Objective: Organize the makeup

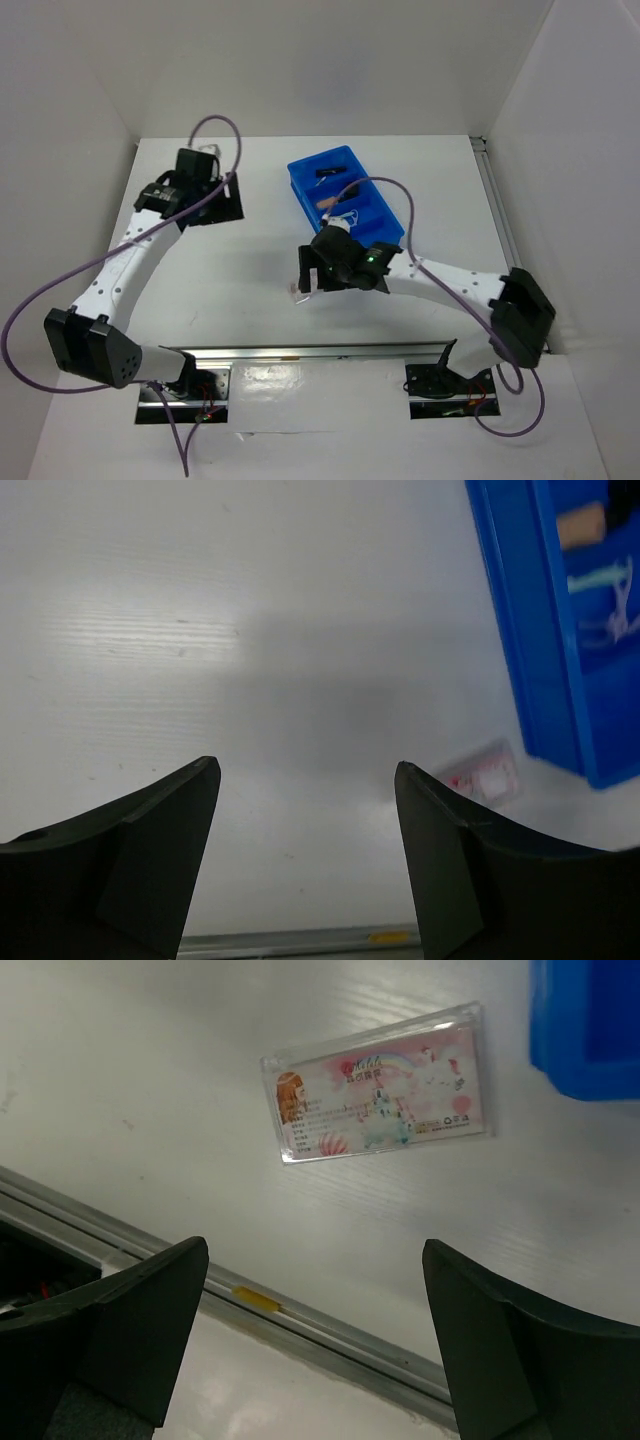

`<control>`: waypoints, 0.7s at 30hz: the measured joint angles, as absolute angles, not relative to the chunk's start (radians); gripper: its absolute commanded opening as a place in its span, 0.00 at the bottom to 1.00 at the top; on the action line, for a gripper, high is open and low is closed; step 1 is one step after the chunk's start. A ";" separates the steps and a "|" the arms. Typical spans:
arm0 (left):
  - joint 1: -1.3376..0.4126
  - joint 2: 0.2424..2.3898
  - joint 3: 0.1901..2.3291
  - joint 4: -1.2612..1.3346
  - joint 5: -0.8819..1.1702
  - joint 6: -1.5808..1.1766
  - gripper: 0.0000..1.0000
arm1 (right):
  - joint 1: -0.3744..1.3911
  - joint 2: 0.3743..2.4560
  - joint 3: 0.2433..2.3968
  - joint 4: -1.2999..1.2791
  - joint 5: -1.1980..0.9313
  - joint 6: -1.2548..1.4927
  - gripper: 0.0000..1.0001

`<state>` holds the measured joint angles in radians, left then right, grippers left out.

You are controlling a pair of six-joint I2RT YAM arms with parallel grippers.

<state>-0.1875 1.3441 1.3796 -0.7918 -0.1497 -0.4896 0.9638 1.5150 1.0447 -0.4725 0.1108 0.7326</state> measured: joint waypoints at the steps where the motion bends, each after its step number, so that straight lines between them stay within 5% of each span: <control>1: -0.227 1.349 1.367 -0.791 -0.131 -0.465 0.84 | 0.966 1.473 1.042 -0.487 0.132 0.743 0.95; 3: -0.310 1.369 1.325 -0.791 -0.101 -0.419 0.83 | 0.966 1.359 1.042 -0.528 0.198 0.760 0.95; 9: -0.530 1.475 1.193 -0.811 -0.031 -0.342 1.00 | 0.904 1.088 1.051 -0.750 0.395 0.872 0.97; 21: -0.795 1.821 1.337 -0.764 -0.014 -0.219 1.00 | 0.857 0.966 1.050 -1.127 0.580 1.180 1.00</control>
